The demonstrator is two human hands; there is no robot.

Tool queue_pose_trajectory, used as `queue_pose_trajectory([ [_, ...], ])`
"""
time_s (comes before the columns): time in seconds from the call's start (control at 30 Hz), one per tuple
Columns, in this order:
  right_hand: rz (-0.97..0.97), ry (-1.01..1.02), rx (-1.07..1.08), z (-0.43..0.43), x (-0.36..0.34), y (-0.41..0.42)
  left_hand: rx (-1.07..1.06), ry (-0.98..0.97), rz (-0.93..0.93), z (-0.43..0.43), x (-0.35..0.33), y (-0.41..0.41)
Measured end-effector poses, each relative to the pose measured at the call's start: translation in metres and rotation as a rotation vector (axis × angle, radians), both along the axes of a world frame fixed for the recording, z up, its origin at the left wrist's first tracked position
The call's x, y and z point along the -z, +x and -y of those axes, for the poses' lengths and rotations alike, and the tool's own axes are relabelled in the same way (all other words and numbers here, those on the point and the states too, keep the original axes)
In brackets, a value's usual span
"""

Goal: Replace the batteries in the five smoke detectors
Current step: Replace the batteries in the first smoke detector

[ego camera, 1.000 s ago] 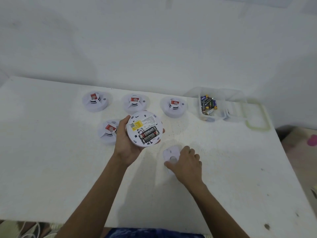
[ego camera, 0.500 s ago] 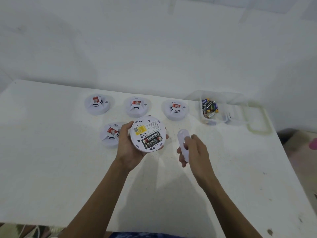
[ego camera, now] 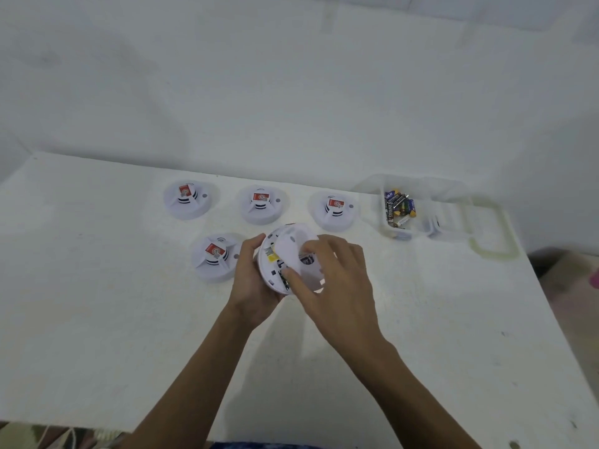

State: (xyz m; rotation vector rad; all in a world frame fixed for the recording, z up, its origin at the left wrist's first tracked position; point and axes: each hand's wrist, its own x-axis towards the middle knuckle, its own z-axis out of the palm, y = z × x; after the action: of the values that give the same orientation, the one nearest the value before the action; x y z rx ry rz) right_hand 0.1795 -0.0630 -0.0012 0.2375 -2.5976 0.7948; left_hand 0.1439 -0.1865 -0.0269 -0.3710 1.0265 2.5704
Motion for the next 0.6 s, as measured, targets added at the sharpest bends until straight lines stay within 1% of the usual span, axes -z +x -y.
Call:
queue_pose_trajectory([
  [0.07, -0.091, 0.061, 0.011, 0.002, 0.005, -0.003, -0.010, -0.018, -0.008, -0.001, 0.001, 0.001],
  [0.13, -0.126, 0.103, 0.011, 0.005, 0.008, -0.003, 0.001, -0.037, -0.018, -0.001, 0.001, 0.002],
  [0.27, -0.089, 0.165, 0.023, 0.006, 0.011, 0.000, 0.027, -0.060, -0.059, -0.003, -0.001, 0.002],
  [0.43, -0.079, 0.129, 0.018, 0.007, 0.010, 0.001, -0.013, -0.071, -0.045, -0.002, 0.007, 0.001],
  [0.6, -0.082, 0.139, 0.031, 0.008, 0.011, -0.001, -0.023, -0.099, -0.047, -0.002, 0.012, -0.002],
])
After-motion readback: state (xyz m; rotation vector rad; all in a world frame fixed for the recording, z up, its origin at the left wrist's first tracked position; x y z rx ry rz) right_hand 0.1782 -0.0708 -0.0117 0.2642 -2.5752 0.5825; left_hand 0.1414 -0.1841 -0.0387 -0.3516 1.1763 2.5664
